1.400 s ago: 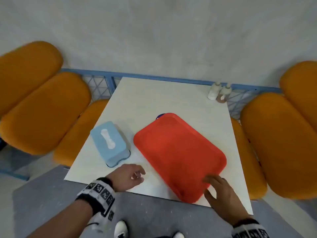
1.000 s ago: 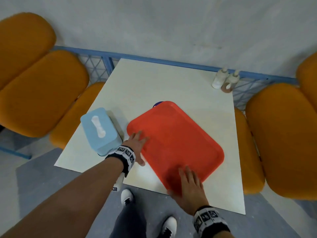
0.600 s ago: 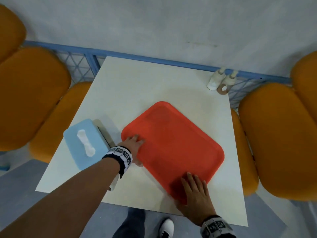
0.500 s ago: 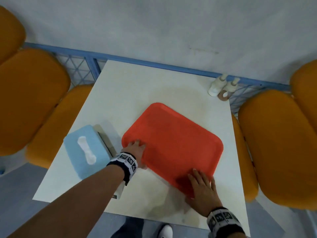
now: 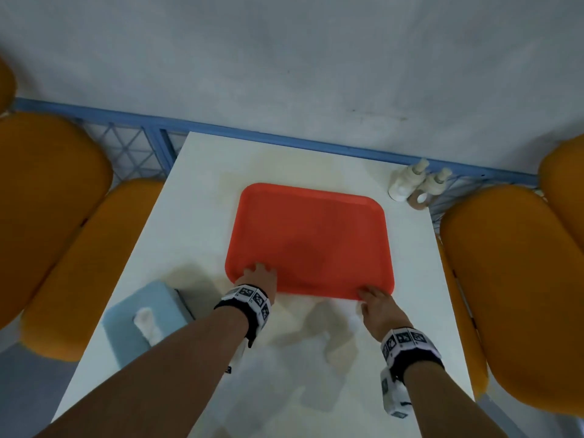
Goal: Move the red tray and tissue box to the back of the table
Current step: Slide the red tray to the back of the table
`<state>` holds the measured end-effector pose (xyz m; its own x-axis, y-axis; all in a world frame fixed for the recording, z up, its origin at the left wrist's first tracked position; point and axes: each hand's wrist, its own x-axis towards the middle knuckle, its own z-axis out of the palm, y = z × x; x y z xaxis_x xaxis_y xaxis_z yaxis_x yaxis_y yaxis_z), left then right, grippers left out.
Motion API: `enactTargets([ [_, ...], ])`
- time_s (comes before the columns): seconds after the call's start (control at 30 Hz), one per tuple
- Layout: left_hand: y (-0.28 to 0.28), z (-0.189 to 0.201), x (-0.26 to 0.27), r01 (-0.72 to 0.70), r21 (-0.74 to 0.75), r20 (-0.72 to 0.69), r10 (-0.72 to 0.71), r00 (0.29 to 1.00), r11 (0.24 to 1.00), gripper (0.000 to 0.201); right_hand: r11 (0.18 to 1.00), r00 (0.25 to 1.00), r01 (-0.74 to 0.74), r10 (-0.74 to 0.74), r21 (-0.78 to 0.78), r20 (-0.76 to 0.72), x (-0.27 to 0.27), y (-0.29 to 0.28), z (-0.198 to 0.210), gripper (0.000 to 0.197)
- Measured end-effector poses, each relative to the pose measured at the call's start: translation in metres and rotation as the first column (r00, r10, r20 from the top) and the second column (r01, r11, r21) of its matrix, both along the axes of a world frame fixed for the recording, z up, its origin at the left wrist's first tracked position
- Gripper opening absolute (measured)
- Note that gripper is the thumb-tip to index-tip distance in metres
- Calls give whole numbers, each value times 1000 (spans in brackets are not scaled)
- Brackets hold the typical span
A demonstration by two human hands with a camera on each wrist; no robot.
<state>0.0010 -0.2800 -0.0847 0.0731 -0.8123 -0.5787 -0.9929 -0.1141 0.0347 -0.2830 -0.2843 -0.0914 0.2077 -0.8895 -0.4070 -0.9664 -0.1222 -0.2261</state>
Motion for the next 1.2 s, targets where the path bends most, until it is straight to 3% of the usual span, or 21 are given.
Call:
enactTargets([
  [0.2,-47,-7,15,30,-28,-86,-33,996,999,37,1000,1000,2,-2,-5,-10,6,-43,-3,36],
  [0.37,-89,-14,31,55,-123,-161,-75,984,991,26,994,999,22,-17,-108,45,3,-83,-14,36],
  [0.57,-122,-13,50,-39,-189,-83,23,996,981,30,982,999,38,-31,-186,42,-4,-127,-18,38],
  [0.8,-152,-19,60,-66,-195,-127,42,991,979,25,984,999,-26,34,-174,41,-13,-165,-27,40],
  [1.2,-155,-13,57,-44,-183,-126,20,992,982,23,976,996,-62,74,-211,50,-31,-167,-32,40],
])
